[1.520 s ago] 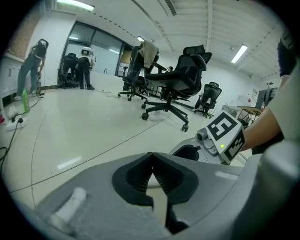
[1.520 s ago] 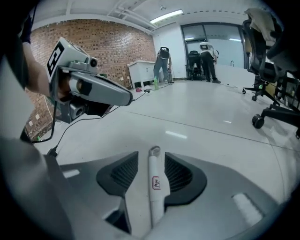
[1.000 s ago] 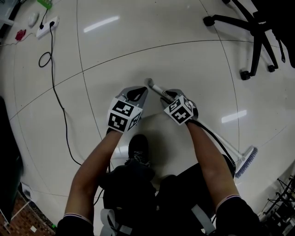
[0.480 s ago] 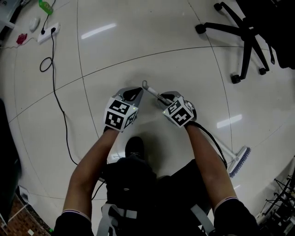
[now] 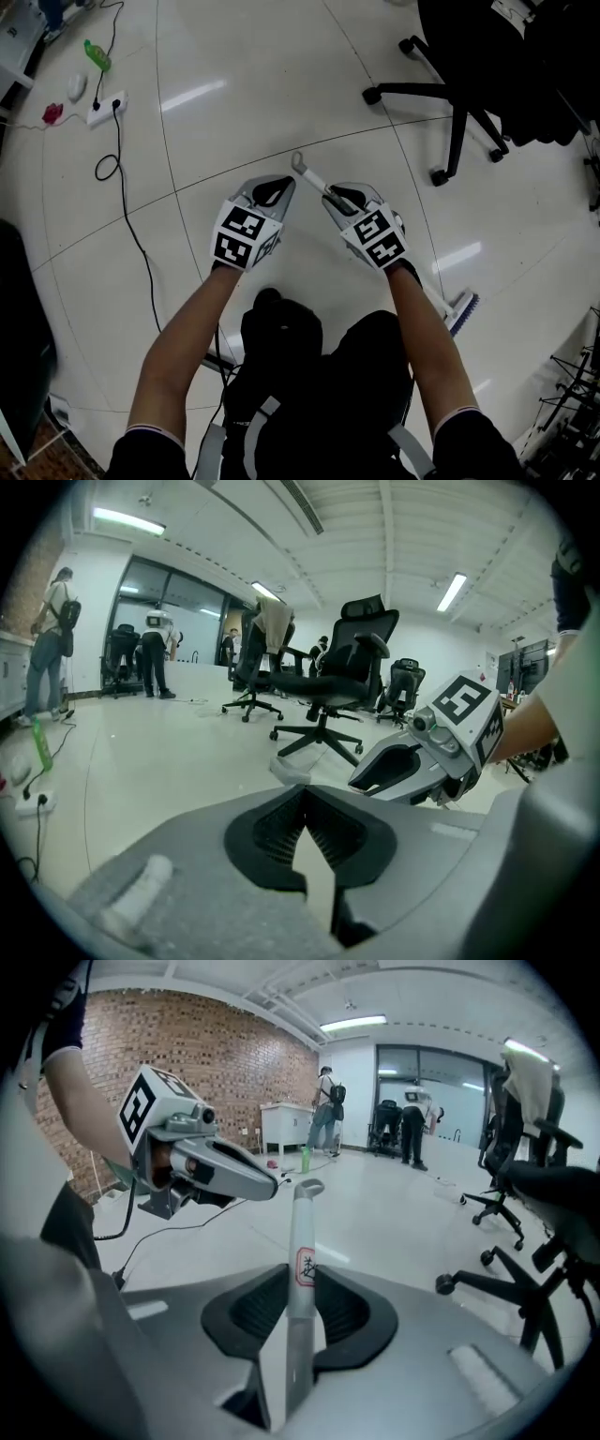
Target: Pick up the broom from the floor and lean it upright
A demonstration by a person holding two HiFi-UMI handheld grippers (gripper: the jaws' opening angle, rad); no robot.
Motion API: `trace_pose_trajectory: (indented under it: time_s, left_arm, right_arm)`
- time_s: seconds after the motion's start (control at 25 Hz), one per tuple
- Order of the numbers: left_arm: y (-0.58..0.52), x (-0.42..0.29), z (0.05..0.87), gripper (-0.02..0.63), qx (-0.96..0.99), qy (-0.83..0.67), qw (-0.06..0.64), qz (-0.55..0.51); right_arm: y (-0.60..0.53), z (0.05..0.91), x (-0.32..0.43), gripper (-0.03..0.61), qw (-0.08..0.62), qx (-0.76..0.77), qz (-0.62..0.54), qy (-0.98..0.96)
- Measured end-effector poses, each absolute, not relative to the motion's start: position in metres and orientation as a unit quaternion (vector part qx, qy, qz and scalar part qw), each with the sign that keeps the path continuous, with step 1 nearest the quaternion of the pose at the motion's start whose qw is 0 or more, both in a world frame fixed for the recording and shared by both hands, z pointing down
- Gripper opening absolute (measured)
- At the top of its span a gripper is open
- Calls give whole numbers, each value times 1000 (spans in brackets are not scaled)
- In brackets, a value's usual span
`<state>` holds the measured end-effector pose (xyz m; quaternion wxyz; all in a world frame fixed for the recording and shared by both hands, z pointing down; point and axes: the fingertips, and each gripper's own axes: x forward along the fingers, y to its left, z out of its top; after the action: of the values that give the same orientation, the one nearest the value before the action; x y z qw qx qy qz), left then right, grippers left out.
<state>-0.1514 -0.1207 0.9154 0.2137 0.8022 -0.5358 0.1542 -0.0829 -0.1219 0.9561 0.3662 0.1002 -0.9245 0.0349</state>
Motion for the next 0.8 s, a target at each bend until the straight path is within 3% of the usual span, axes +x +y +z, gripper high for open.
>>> trace_pose_trajectory:
  time_s: [0.4, 0.8]
  left_arm:
    - [-147, -110, 701, 0, 836, -501, 176, 139]
    - [-146, -30, 536, 0, 872, -448, 122, 157]
  right_arm:
    - [-143, 724, -39, 95, 311, 168, 15, -935]
    - [-152, 542, 59, 97, 264, 272, 27, -925]
